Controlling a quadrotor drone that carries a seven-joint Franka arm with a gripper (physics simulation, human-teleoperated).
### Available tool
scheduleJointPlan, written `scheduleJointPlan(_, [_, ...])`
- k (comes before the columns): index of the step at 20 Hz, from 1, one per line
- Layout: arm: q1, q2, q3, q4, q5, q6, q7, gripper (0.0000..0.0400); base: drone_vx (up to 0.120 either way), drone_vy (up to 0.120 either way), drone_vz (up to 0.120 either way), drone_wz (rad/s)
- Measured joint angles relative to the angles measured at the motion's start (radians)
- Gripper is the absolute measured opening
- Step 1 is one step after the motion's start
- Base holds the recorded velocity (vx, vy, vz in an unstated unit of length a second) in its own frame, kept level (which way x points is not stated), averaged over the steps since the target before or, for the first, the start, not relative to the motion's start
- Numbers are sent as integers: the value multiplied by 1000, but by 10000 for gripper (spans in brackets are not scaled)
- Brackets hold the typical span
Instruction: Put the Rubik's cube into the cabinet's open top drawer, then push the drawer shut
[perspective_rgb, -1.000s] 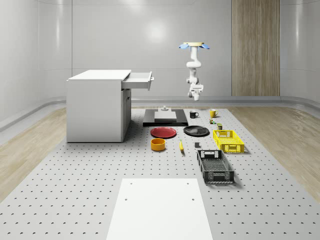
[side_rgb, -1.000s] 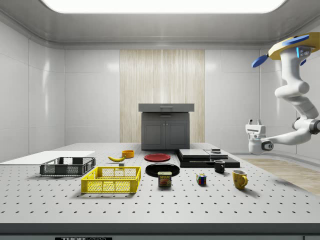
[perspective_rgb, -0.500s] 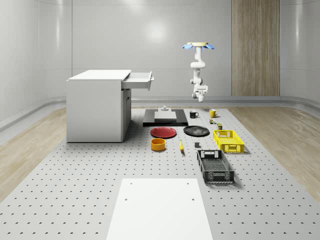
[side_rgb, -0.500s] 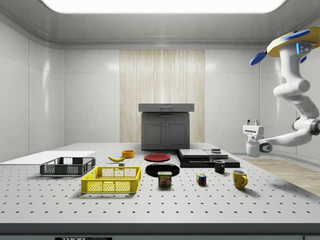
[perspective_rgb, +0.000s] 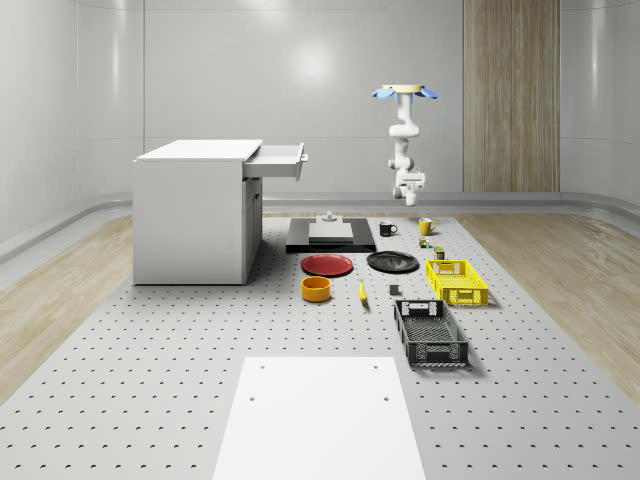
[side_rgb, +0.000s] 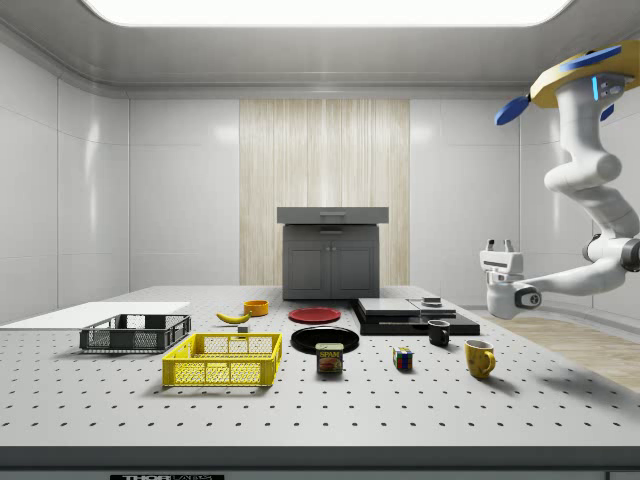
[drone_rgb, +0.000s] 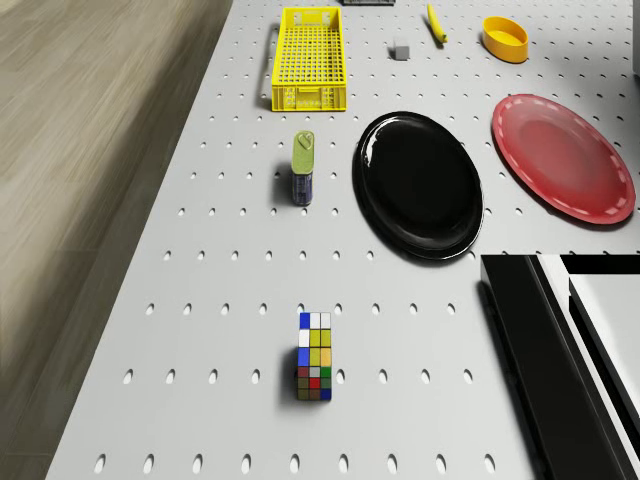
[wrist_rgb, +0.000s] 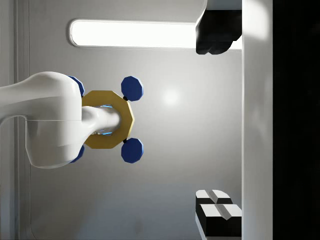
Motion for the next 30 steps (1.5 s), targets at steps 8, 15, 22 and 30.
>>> scheduleJointPlan(8, [-2,-4,6,-4,-9,6,1,400,120,70,0,0])
scheduleJointPlan(15, [-8,-8,26,-8,-36,11,4,400,120,0,0,0])
scheduleJointPlan(22, [-28,-13,88,-17,-123,18,16,400,120,0,0,0])
scheduleJointPlan(30, [-105,-34,327,-98,-466,34,67,400,120,0,-35,0])
